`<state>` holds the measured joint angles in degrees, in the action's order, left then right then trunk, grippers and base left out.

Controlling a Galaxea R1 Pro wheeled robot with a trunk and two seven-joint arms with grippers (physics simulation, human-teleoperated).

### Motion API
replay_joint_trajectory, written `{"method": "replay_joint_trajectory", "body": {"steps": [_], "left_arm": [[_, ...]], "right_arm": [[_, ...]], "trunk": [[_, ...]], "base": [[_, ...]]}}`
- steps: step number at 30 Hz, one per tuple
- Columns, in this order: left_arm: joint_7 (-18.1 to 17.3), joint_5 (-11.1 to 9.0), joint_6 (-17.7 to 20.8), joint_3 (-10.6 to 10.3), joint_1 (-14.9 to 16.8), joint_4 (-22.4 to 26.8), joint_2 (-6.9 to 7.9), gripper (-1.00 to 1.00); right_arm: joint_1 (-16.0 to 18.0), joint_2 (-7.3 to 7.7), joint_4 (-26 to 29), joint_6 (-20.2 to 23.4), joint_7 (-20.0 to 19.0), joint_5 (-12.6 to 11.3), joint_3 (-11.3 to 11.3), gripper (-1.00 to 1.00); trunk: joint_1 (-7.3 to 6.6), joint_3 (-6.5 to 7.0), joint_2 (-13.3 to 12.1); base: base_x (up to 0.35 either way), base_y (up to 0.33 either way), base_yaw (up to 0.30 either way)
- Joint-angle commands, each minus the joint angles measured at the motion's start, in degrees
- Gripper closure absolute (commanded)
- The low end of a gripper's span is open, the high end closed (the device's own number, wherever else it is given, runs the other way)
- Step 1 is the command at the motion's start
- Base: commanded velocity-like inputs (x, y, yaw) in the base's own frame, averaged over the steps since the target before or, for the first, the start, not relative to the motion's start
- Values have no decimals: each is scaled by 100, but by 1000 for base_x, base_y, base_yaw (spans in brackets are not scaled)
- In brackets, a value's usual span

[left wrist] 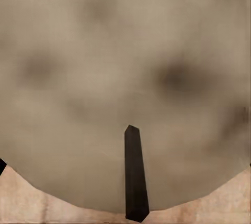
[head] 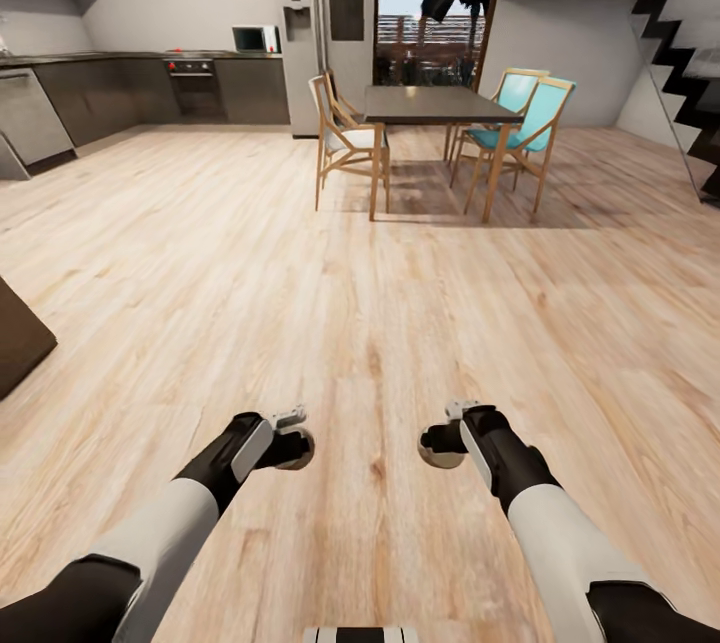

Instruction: Place each of the two pumpkins and all three candles from the living room inside a cabinet in the living room (use any cabinet), then make sure every cabinet is closed, and position the cauldron so it is next to a table in the living room.

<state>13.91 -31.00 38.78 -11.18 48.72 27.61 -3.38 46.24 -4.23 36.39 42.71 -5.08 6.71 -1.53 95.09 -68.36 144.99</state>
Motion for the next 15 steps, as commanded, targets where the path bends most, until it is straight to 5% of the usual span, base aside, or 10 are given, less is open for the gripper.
{"method": "replay_joint_trajectory", "body": {"steps": [1,9,11,15], "left_arm": [[35,-88,-217,-15,6,-293,13,100],[19,-102,-726,43,6,-767,217,100],[-12,-107,-760,338,6,-786,281,100],[-116,-96,-962,535,6,-792,299,100]], "right_arm": [[-5,20,6,23,-48,40,-15,100],[-13,260,-33,17,-352,47,-17,100],[-18,365,-55,17,-452,48,-14,100],[-19,382,-62,18,-482,55,-8,100]], "trunk": [[-4,19,0],[-24,196,-10],[-30,240,-13],[-40,329,-18]], "base": [[0,0,231],[0,0,276],[0,0,292],[0,0,292]]}}
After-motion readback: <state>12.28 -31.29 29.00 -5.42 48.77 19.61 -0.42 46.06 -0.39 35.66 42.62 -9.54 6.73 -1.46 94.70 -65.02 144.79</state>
